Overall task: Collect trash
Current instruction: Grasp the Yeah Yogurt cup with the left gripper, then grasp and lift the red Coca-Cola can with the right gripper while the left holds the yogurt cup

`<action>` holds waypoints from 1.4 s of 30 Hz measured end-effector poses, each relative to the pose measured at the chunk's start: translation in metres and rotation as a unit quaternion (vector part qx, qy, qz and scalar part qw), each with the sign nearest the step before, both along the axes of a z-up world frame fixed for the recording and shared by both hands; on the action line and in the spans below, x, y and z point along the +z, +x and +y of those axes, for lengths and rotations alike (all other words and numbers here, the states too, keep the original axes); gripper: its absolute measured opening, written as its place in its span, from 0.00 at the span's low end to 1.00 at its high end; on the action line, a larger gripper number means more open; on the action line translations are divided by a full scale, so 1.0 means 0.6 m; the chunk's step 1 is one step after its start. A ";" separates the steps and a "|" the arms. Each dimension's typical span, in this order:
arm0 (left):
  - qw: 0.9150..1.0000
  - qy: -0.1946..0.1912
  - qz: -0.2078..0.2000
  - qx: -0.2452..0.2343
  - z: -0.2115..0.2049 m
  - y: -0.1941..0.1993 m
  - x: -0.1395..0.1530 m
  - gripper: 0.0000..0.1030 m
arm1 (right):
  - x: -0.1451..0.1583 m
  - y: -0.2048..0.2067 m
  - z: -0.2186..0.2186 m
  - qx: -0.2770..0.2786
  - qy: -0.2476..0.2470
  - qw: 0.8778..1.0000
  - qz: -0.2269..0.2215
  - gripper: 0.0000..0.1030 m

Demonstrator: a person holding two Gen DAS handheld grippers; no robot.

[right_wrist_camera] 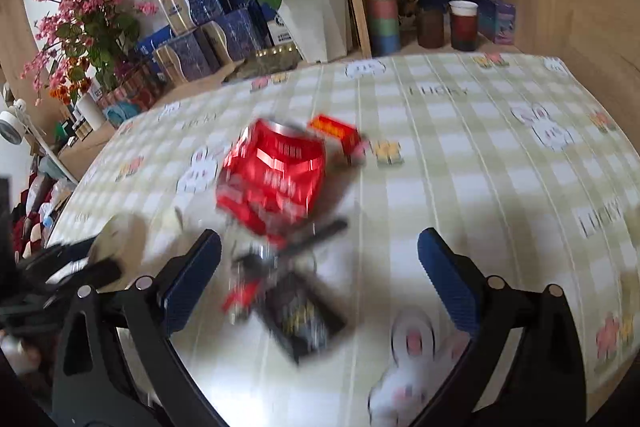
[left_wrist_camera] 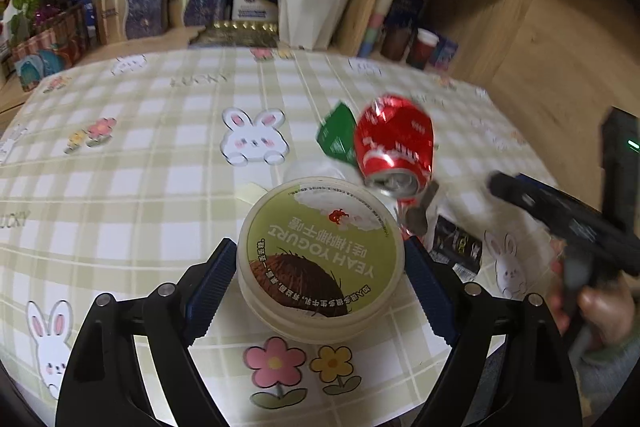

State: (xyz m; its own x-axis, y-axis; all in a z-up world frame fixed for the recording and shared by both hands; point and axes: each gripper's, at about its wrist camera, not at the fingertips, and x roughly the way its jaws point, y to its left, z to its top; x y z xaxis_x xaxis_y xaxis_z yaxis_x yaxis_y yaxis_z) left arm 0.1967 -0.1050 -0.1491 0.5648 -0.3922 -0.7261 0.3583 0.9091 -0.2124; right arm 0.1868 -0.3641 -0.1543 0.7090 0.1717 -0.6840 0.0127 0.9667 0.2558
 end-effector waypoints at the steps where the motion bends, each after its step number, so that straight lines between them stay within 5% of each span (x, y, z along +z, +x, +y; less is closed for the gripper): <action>1: 1.000 -0.001 -0.004 0.005 0.006 -0.001 0.005 0.80 | 0.000 0.025 -0.002 -0.002 0.003 1.000 0.000 0.94; 8: 0.999 -0.003 -0.018 0.044 0.061 -0.004 0.021 0.80 | -0.045 0.149 0.008 -0.002 0.047 0.998 0.044 0.94; 15: 0.997 -0.009 -0.011 0.072 0.114 -0.018 0.014 0.80 | -0.088 0.192 0.033 0.003 0.086 0.993 0.087 0.93; 17: 0.997 -0.012 -0.011 0.076 0.122 -0.023 0.015 0.80 | -0.084 0.187 0.037 0.013 0.111 0.991 0.076 0.69; 19: 0.997 -0.014 -0.012 0.080 0.130 -0.029 0.018 0.80 | -0.074 0.178 0.044 0.014 0.118 0.990 0.072 0.56; 20: 0.996 -0.015 -0.013 0.082 0.135 -0.033 0.020 0.80 | -0.062 0.171 0.047 0.016 0.115 0.991 0.062 0.40; 24: 0.996 -0.019 -0.018 0.086 0.147 -0.051 0.029 0.80 | -0.019 0.146 0.058 0.024 0.113 0.993 0.031 0.19; 42: 0.994 -0.033 -0.055 0.090 0.196 -0.186 0.096 0.80 | 0.120 -0.085 0.116 0.060 0.080 0.991 -0.087 0.17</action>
